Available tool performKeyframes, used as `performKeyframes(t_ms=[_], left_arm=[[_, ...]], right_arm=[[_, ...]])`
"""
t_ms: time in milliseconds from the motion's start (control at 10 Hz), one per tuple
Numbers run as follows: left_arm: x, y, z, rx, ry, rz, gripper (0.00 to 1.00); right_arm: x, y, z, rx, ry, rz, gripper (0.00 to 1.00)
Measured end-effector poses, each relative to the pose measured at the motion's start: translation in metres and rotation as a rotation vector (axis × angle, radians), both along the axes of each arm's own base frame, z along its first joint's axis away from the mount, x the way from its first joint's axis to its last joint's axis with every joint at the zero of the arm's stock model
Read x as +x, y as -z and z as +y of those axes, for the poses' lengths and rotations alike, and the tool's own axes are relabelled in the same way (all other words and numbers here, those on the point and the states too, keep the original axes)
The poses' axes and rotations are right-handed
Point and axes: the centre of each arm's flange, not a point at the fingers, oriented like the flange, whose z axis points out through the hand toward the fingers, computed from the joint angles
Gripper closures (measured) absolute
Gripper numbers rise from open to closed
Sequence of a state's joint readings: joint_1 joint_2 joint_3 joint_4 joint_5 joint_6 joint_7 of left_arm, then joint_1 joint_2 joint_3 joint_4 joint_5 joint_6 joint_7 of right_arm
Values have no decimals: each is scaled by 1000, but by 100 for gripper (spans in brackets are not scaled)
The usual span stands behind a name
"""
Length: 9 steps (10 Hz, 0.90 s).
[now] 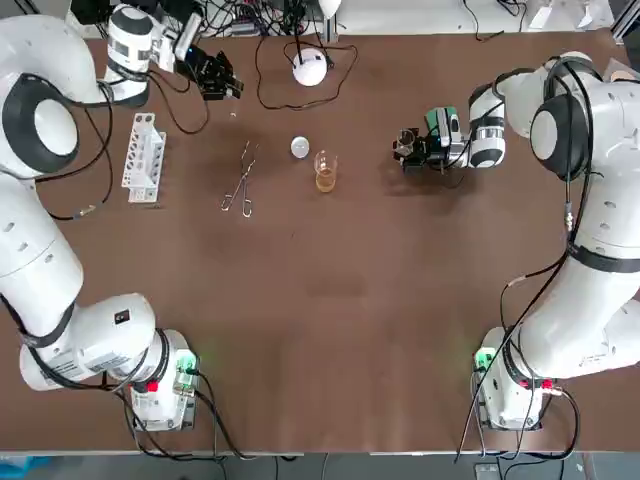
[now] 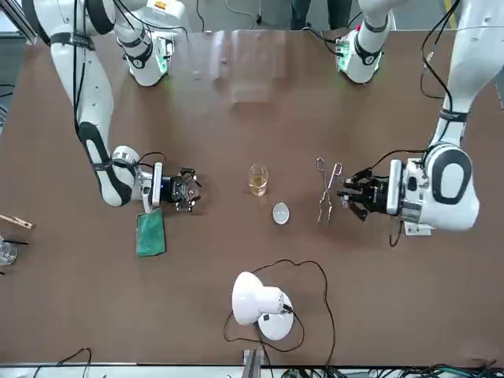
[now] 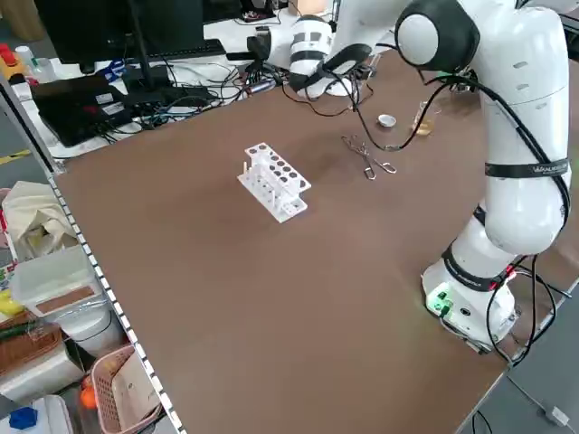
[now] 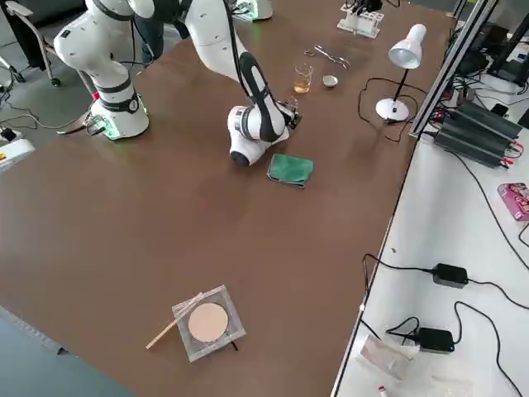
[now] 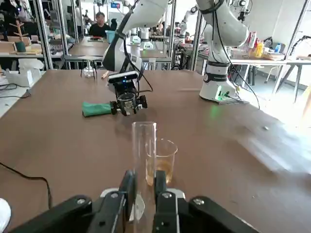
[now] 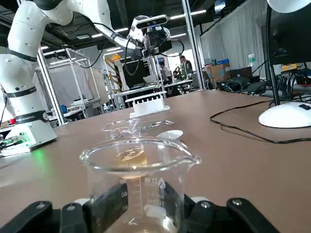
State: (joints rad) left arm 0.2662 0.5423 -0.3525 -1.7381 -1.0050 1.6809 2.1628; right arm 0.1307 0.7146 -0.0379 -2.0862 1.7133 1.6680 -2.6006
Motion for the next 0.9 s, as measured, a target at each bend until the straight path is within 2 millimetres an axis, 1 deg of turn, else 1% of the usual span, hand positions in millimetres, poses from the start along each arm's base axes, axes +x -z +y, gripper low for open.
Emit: performKeyframes(t_ms=[300,500,600,700,800,900], left_arm=[[-7,3,-59,68,5,31,79],[-12,-3,-96,114,4,21,79],[-18,-5,-114,143,-2,35,79],[-24,-4,-127,169,-9,40,79],[-28,-2,-137,197,-13,41,79],[-29,0,-141,234,-20,42,79]], right_arm=[[-2,3,-4,-5,8,7,62],[-1,4,-6,-8,12,7,62],[-1,4,-8,-11,15,8,62],[0,4,-9,-13,18,7,62],[0,4,-9,-14,20,7,62],[0,4,-9,-14,21,7,62]])
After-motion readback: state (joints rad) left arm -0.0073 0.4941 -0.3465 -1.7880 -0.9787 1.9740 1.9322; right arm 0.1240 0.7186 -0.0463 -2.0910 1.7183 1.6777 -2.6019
